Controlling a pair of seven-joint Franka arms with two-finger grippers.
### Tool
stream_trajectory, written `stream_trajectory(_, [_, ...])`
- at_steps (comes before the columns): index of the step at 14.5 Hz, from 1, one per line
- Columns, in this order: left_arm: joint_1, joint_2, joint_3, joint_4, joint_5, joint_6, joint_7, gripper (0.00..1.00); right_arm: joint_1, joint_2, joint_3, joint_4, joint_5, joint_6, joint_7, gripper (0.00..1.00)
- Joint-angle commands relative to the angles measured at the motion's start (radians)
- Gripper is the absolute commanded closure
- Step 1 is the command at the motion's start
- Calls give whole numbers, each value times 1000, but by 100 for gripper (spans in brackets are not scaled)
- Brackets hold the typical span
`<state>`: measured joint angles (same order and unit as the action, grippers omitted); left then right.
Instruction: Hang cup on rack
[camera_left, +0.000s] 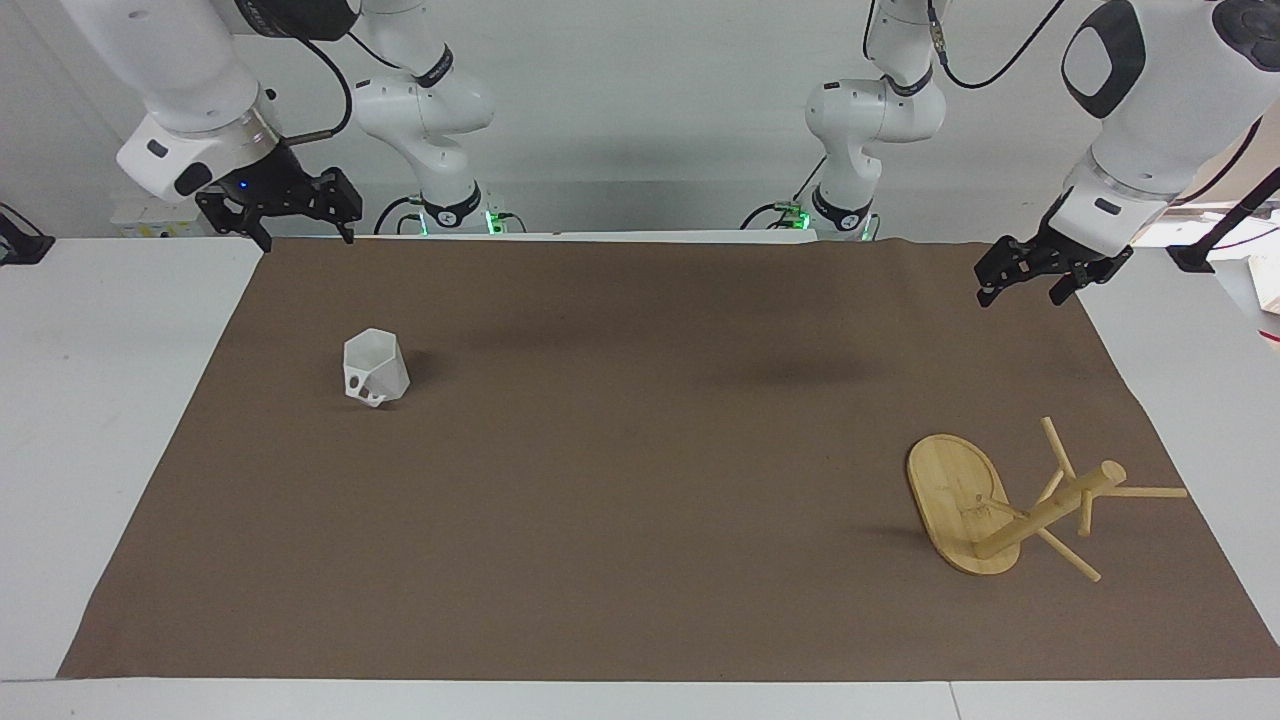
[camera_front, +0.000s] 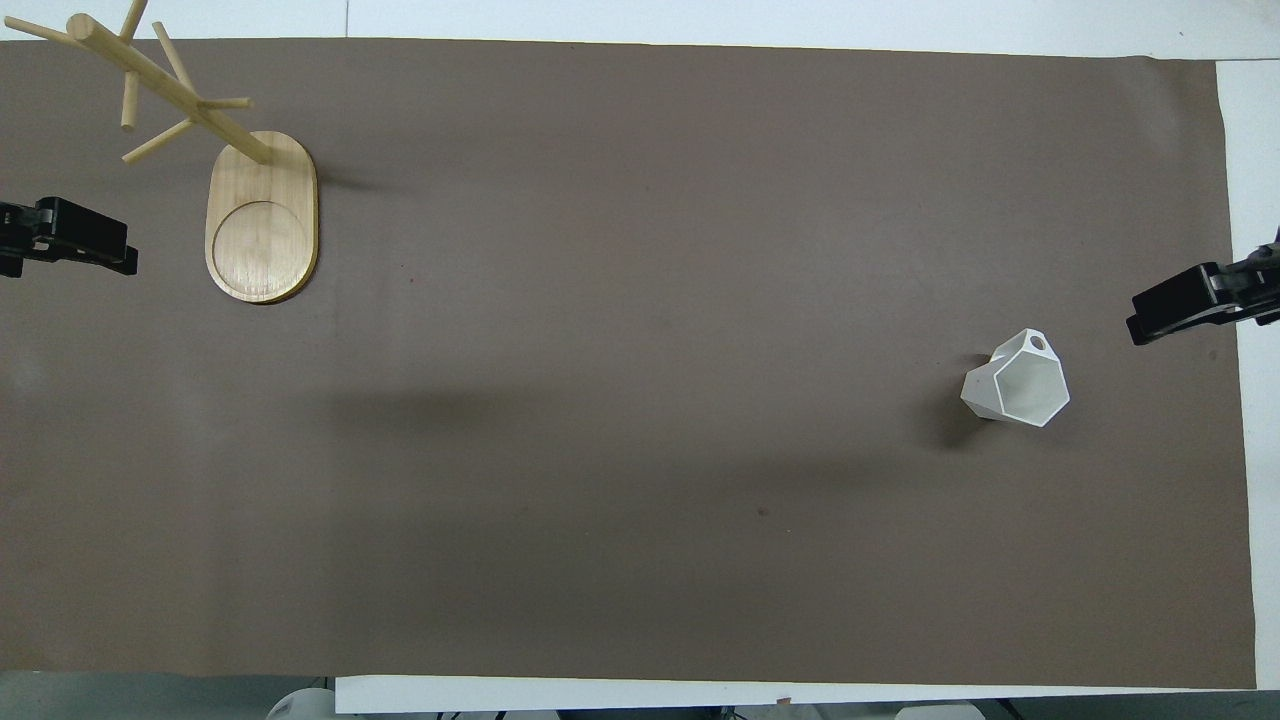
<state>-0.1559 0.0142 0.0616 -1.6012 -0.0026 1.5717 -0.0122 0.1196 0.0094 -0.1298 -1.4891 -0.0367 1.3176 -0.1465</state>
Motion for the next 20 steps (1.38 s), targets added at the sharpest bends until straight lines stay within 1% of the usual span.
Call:
stream_trajectory(1, [4, -20, -2, -22, 16, -4, 3, 0, -8, -14, 4, -26, 1, 9, -28, 0])
stream_trajectory(3, [4, -20, -2, -22, 16, -4, 3, 0, -17, -15, 2, -37, 17, 35, -242, 0])
stream_trajectory(4, [4, -20, -2, -22, 16, -4, 3, 0, -47, -17, 2, -62, 18, 55, -398, 0])
stream_trajectory(5, [4, -20, -2, -22, 16, -6, 3, 0, -76, -17, 2, -72, 18, 102, -562, 0])
stream_trajectory(6, [4, -20, -2, -22, 16, -6, 3, 0, -103, -6, 2, -82, 27, 127, -688, 0])
stream_trajectory(7, [4, -20, -2, -22, 16, -4, 3, 0, -148, 10, 1, -88, 81, 152, -835, 0])
stream_trajectory(9, [4, -20, -2, -22, 16, -4, 3, 0, -228, 33, 1, -147, 208, 230, -1084, 0])
stream_trajectory(10, [4, -20, -2, -22, 16, -6, 3, 0, -262, 55, 1, -169, 272, 248, -1190, 0])
stream_trajectory(11, [4, -20, -2, -22, 16, -6, 3, 0, -296, 84, 1, -180, 332, 255, -1285, 0])
stream_trajectory(14, [4, -20, -2, -22, 16, -4, 3, 0, -418, 211, 1, -184, 490, 253, -1545, 0])
stream_trajectory(15, [4, -20, -2, -22, 16, -6, 3, 0, -460, 231, 2, -210, 521, 253, -1608, 0])
stream_trajectory(16, [4, -20, -2, -22, 16, -4, 3, 0, -501, 241, 2, -268, 558, 259, -1730, 0])
stream_trajectory(17, [4, -20, -2, -22, 16, -6, 3, 0, -540, 254, 1, -334, 631, 267, -1871, 0])
stream_trajectory(18, [4, -20, -2, -22, 16, -6, 3, 0, -570, 288, 1, -389, 712, 281, -2007, 0])
stream_trajectory(19, [4, -20, -2, -22, 16, -6, 1, 0, -578, 294, 1, -430, 754, 284, -2101, 0])
stream_trajectory(20, [4, -20, -2, -22, 16, -6, 3, 0, -580, 291, 1, -453, 767, 284, -2149, 0])
